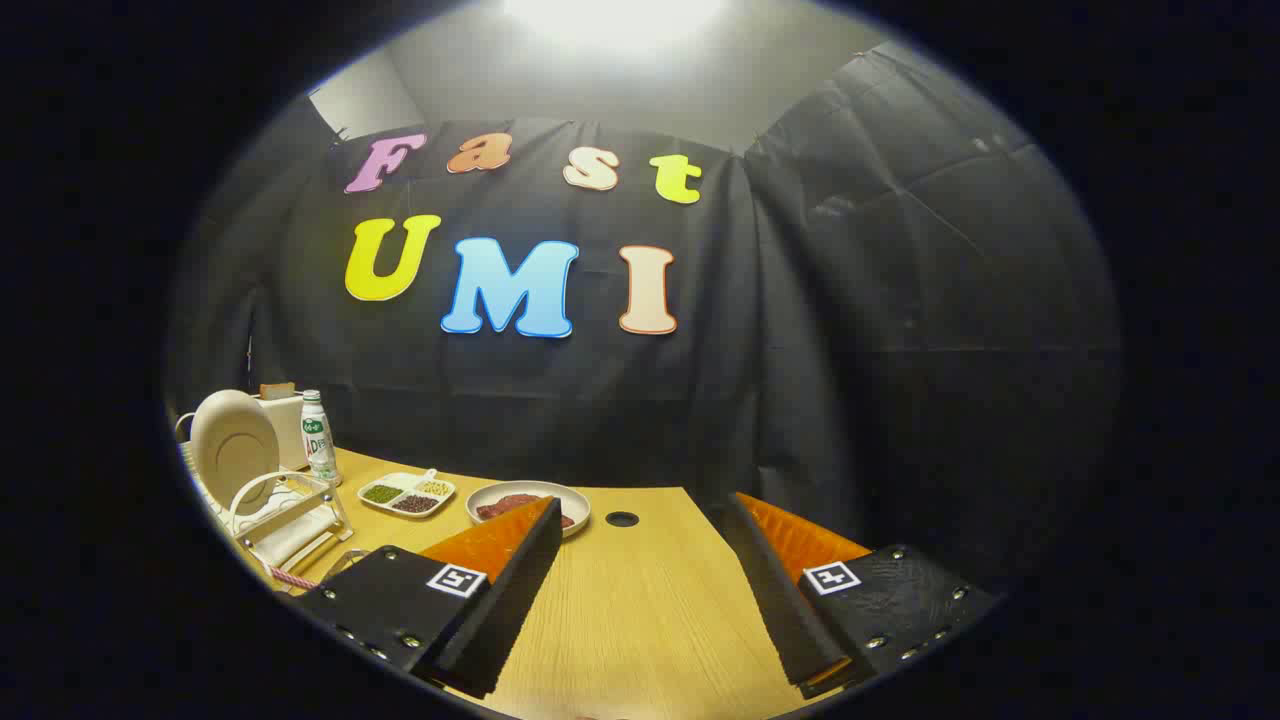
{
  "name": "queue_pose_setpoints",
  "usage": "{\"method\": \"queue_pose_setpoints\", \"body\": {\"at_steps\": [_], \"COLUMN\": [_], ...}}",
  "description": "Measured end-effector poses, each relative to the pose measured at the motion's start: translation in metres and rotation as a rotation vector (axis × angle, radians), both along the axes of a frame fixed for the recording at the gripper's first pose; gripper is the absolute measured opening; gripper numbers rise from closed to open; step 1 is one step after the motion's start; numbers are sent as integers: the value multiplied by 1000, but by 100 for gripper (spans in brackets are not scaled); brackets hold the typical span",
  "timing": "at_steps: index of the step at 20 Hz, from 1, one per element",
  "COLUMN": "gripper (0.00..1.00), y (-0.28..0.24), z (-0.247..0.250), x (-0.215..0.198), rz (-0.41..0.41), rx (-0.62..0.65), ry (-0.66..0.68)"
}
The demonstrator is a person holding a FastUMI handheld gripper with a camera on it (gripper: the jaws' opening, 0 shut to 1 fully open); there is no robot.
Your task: Take the plate from the dish rack, then take the spoon from the basket and place it into the plate.
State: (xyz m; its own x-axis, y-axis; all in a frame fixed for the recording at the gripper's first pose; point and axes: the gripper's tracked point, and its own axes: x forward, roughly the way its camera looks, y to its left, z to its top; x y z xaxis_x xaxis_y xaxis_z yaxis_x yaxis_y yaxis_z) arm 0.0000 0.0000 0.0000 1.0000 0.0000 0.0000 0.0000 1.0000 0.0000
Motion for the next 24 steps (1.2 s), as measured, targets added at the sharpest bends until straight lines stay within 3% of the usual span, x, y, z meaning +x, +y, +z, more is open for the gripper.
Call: {"method": "queue_pose_setpoints", "body": {"at_steps": [4,10,18,24], "gripper": [100,100,100,100], "y": [16,82,200,305], "z": [12,19,40,47], "x": [-41,-95,-128,-125], "rz": [-51,-38,78,211], "rx": [0,11,0,-9], "ry": [48,120,163,181]}}
